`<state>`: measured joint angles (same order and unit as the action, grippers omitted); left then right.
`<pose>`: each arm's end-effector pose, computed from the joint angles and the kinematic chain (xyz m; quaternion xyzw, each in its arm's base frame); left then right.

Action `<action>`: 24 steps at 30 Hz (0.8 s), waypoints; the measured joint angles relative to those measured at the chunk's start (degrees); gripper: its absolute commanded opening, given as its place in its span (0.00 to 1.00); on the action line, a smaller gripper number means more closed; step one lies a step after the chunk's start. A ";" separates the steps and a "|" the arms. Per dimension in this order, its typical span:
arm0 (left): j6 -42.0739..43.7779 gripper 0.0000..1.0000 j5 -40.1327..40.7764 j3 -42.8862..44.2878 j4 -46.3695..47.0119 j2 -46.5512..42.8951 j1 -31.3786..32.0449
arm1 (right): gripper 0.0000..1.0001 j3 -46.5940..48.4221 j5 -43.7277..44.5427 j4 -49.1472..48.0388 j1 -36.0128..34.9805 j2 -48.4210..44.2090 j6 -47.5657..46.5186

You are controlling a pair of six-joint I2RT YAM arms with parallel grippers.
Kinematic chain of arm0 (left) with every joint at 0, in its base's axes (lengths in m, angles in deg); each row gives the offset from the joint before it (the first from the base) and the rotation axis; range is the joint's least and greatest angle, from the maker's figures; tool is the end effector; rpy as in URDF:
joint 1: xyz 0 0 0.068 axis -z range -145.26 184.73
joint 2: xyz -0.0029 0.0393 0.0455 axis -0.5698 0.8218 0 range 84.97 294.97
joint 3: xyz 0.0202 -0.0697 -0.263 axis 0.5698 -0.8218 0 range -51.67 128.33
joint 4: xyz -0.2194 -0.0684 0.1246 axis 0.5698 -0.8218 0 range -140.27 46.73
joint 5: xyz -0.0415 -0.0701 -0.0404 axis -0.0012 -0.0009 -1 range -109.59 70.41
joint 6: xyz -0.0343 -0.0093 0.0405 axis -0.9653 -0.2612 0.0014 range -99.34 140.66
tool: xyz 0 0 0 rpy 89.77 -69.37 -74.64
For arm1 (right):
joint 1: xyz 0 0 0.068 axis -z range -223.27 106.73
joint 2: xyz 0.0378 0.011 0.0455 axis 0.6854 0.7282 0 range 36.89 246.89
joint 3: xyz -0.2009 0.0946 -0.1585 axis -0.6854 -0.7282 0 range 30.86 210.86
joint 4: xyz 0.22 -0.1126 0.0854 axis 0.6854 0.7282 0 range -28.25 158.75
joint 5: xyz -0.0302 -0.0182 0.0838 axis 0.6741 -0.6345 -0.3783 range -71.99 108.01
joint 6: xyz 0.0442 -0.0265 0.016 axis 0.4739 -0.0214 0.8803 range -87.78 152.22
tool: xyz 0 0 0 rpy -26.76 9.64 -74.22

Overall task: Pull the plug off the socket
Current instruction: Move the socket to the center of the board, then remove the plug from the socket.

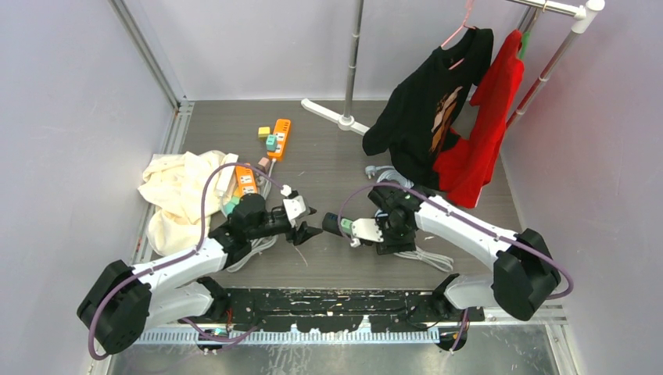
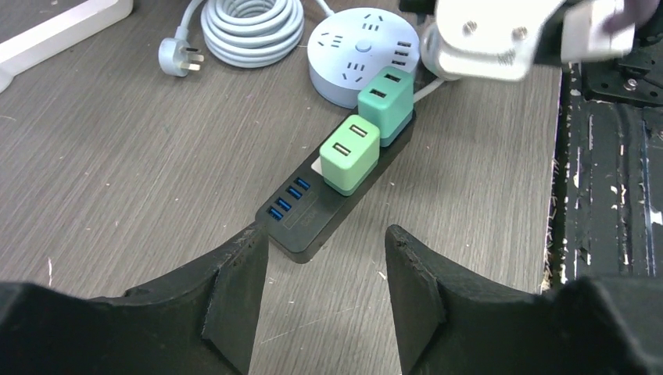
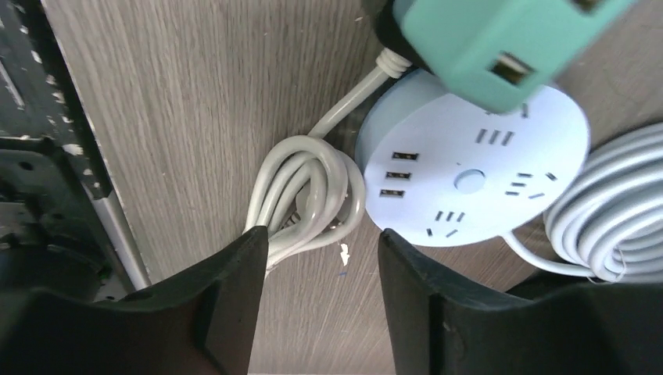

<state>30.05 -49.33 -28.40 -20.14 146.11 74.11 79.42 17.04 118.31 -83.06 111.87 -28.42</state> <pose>0.1621 -0.1559 0.2150 0.4587 0.6325 -0.3489 0.5175 0.1618 0.1355 0.2044 -0.7674 0.6382 -0.0027 0.0616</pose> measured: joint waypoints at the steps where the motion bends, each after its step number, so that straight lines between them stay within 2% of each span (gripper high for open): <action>1: 0.33 0.57 -0.15 -0.22 0.22 0.00 0.17 | 0.63 1.01 -0.90 1.25 0.35 0.02 0.44; 8: 3.48 0.58 -1.62 0.17 1.49 2.47 2.82 | 0.63 12.92 -11.43 6.71 5.40 -0.22 3.82; 10: 4.70 0.62 -2.40 1.05 1.49 4.13 3.34 | 0.64 14.75 -15.30 7.61 6.88 -1.29 3.69; 12: 6.43 0.63 -3.45 2.62 1.29 5.88 3.43 | 0.70 15.06 -19.93 7.85 8.68 -4.37 2.84; 13: 7.74 0.63 -4.31 4.00 0.39 6.86 3.41 | 0.78 15.04 -21.55 7.93 9.29 -6.03 2.32; 14: 8.72 0.63 -5.16 5.57 -0.55 7.85 3.21 | 0.91 14.45 -23.63 6.82 9.94 -8.85 1.73; 15: 9.51 0.64 -6.47 7.63 -1.77 8.96 2.89 | 0.99 13.60 -24.92 5.64 10.38 -11.34 1.38; 19: 10.84 0.72 -10.10 15.52 -3.93 13.14 1.14 | 1.00 7.02 -30.29 -0.09 10.73 -19.54 1.03; 24: 10.80 0.70 -13.00 17.11 -2.34 17.55 0.46 | 0.98 -1.70 -36.30 -12.50 10.82 -18.53 11.91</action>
<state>40.84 -62.34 -11.29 -22.48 163.66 74.57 77.71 -19.26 105.80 -72.24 93.33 -16.51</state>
